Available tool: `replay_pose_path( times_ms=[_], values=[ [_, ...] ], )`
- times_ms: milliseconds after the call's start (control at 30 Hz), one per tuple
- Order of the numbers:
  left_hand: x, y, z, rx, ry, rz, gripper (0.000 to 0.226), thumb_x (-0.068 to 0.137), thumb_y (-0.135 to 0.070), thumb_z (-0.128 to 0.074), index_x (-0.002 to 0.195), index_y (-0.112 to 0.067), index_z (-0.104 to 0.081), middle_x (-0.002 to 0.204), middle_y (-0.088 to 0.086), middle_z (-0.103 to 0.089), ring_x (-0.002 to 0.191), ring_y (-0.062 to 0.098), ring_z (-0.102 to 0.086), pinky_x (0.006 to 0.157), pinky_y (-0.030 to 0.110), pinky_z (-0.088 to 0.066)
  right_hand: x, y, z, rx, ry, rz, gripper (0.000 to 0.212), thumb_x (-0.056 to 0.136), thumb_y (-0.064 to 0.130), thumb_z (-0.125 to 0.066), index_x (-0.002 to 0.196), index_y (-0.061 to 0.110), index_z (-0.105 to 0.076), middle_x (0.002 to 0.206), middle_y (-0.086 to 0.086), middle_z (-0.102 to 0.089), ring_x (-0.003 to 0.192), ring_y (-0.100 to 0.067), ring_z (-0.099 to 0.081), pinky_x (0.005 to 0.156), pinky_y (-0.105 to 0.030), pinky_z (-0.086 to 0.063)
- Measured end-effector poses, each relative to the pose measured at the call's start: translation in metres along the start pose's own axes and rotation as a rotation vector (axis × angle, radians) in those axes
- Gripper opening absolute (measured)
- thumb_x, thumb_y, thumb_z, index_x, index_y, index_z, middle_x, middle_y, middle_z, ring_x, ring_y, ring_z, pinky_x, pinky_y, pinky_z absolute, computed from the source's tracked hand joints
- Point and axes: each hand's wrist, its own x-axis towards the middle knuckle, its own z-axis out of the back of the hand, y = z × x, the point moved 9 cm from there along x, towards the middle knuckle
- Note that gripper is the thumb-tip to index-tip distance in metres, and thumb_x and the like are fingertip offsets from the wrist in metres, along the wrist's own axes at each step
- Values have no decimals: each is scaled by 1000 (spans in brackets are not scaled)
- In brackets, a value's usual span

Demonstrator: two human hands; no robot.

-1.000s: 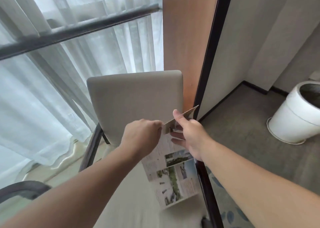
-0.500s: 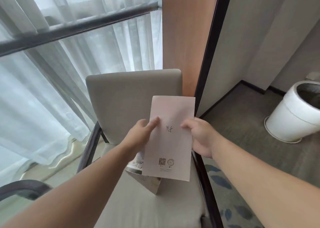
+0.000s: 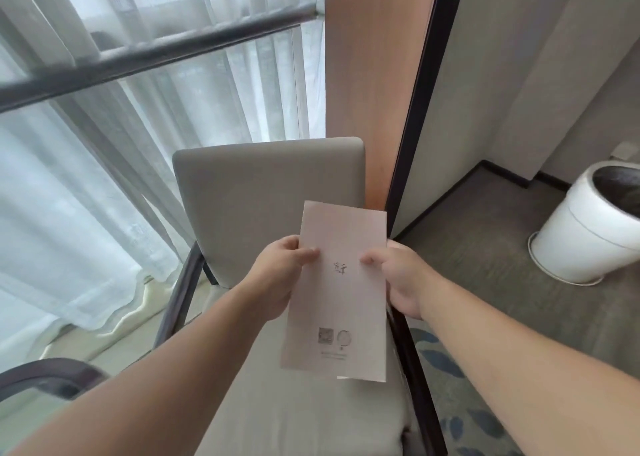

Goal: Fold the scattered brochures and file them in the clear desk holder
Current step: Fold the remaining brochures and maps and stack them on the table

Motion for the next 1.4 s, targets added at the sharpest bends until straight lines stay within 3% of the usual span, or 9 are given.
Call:
replay_pose_path(
  times_ms=[300,433,600,767,900,1000,1233,1333,1400],
  values=[
    [-4,-6,-14,-116,176,-70,25,100,-6,-45,119,-9,-60,113,16,-71,94,28,-70,78,38,-56,-6,-7,-6,97,32,19,26,96,5,-54,121,3,-61,115,-20,-70,96,-33,-69,84,-45,-57],
    [-2,-10,14,274,-190,-184,15,92,-17,-59,106,-19,-60,109,7,-70,88,19,-69,71,33,-54,-4,-5,3,19,-100,45,18,100,3,-46,107,11,-60,119,-20,-67,98,-32,-65,94,-52,-50],
    [2,6,19,144,-103,-67,77,76,-38,-75,142,-26,-38,127,-4,-58,103,16,-64,92,39,-50,-3,1,-2,43,-36,83,23,101,2,-41,105,15,-59,116,-16,-66,96,-29,-65,95,-54,-48],
    [2,9,19,87,-120,-90,12,92,-13,-61,104,-13,-63,107,12,-72,88,26,-70,73,36,-53,-2,4,-1,-31,-105,138,18,96,2,-50,103,16,-58,112,-15,-67,92,-29,-67,90,-53,-53],
    [3,3,20,-54,-84,-136,11,97,-9,-53,98,-15,-60,95,11,-73,77,24,-68,63,32,-52,0,0,8,-115,-94,101,52,89,18,-67,135,24,-45,121,-3,-66,103,-20,-65,88,-41,-53],
    [-2,0,13,-127,-17,-142,11,98,-9,-51,99,-16,-60,93,8,-74,73,22,-69,58,32,-54,-2,-11,-4,-16,61,-5,35,92,18,-63,127,17,-58,110,-4,-74,98,-23,-69,76,-36,-53],
    [-23,-12,41,372,-430,-255,49,86,-42,-65,130,-31,-47,112,-4,-59,98,11,-61,77,31,-51,-3,4,-26,-248,-71,187,22,97,10,-52,101,28,-64,105,-2,-73,96,-25,-69,84,-44,-57],
    [-28,1,24,218,-156,-179,67,73,-62,-68,130,-35,-45,121,0,-64,110,16,-63,95,42,-51,-10,2,-83,-370,224,239,38,91,10,-53,115,38,-61,103,12,-74,97,-11,-69,78,-27,-56],
    [-38,-1,46,194,-239,-206,37,82,-46,-65,114,-29,-56,107,2,-71,95,13,-70,85,38,-57,-18,-13,-125,-463,423,181,55,80,11,-56,126,42,-55,108,10,-72,104,-12,-67,87,-31,-55]
  ],
)
